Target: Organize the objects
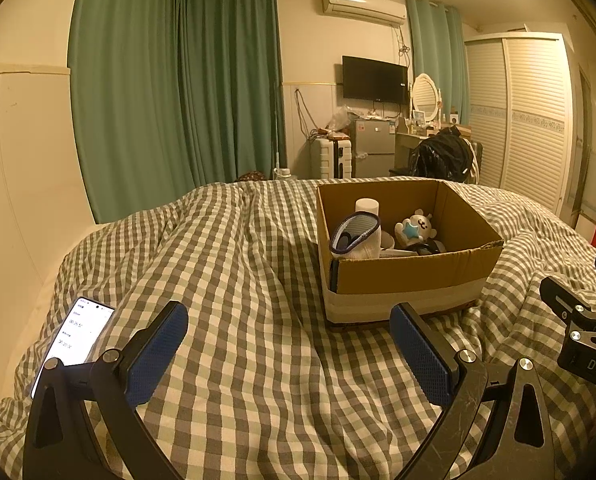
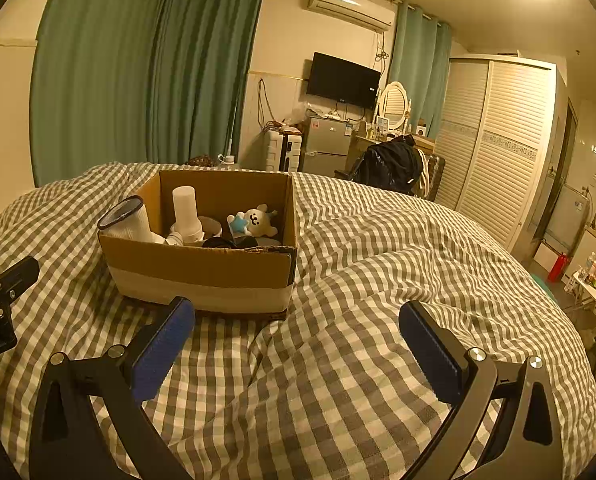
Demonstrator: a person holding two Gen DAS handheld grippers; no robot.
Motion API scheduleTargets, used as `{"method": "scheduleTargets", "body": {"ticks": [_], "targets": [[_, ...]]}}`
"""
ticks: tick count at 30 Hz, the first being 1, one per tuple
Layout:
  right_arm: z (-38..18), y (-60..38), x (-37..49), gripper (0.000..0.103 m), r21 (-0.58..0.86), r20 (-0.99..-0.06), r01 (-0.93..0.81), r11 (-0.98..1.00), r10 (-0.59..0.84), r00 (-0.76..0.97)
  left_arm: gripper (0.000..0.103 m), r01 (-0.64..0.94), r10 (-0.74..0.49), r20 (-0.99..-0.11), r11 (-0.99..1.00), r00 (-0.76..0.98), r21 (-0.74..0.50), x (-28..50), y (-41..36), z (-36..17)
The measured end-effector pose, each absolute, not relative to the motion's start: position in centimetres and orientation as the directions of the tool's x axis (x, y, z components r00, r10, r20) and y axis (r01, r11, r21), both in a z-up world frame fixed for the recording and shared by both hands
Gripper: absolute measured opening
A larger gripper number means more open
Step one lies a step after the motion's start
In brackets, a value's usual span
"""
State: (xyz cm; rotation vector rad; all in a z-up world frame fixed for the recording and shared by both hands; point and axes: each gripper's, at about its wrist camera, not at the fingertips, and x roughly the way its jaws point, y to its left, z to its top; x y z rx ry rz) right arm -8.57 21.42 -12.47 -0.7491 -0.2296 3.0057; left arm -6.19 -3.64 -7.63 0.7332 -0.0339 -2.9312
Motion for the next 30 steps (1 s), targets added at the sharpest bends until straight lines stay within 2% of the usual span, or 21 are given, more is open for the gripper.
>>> {"method": "scheduleTargets", "body": {"ticks": [30], "targets": [[-12.56, 21.65, -8.53, 0.103, -0.150, -0.465, 0.000, -0.989, 0.071, -0.883, 0.103, 0.105, -0.118, -0.466, -0.993, -0.877, 0.055, -6.41, -3.57, -7.88]]}}
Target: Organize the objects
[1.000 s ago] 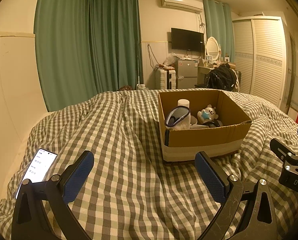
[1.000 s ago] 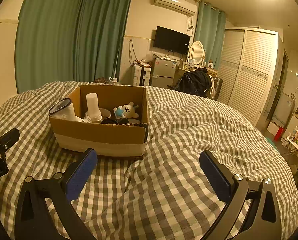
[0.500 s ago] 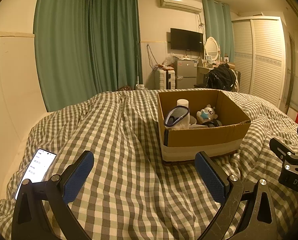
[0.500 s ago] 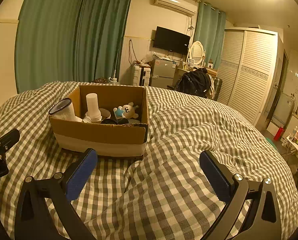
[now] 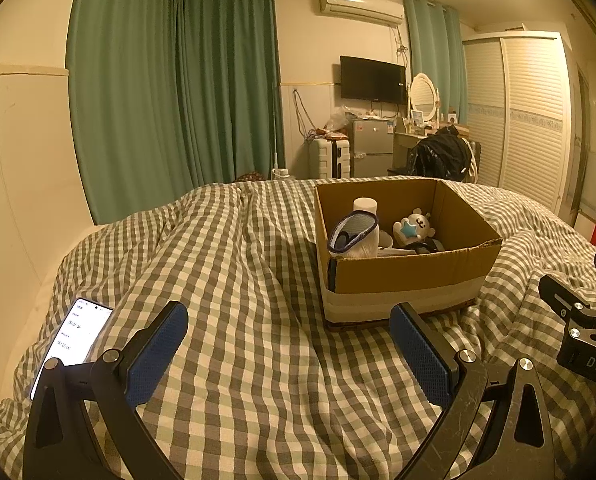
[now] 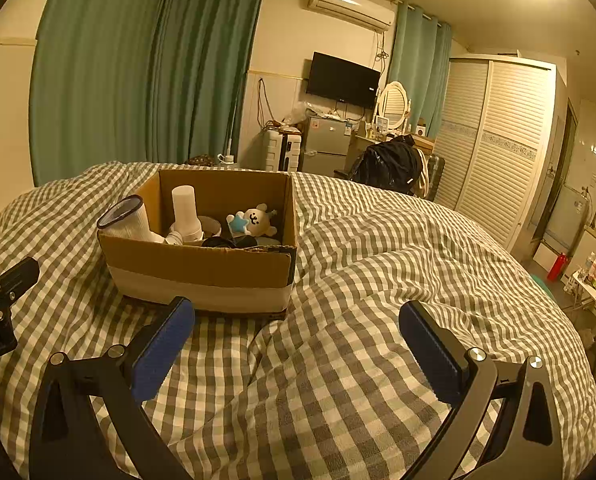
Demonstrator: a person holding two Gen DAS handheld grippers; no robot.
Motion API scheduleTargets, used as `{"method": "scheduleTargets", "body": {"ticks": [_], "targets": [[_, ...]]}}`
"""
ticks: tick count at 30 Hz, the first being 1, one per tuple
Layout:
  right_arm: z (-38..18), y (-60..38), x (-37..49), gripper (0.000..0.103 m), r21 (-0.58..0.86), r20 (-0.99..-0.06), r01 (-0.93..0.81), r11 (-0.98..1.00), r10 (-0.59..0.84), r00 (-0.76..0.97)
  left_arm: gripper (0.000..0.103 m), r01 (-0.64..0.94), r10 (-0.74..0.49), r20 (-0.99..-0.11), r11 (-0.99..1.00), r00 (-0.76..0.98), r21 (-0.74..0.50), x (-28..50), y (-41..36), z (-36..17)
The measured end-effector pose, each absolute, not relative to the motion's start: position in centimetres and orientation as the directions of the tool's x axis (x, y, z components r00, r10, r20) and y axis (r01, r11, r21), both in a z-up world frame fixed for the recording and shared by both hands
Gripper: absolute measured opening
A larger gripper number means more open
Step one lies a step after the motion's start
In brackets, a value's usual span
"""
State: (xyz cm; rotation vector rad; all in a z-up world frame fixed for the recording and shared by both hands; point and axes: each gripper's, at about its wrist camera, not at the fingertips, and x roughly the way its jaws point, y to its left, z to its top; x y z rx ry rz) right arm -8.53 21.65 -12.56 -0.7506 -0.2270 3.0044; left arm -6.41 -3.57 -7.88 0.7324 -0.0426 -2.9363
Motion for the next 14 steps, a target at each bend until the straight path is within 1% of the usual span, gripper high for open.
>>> {"method": "scheduleTargets", "body": {"ticks": [14], "targets": [[-12.67, 21.42, -8.65, 0.103, -0.154, -0.467, 0.000, -0.988, 0.073, -0.881, 0.103, 0.107, -0.119, -0.460, -0.993, -0.880, 0.053, -6.25, -3.53, -7.95]]}}
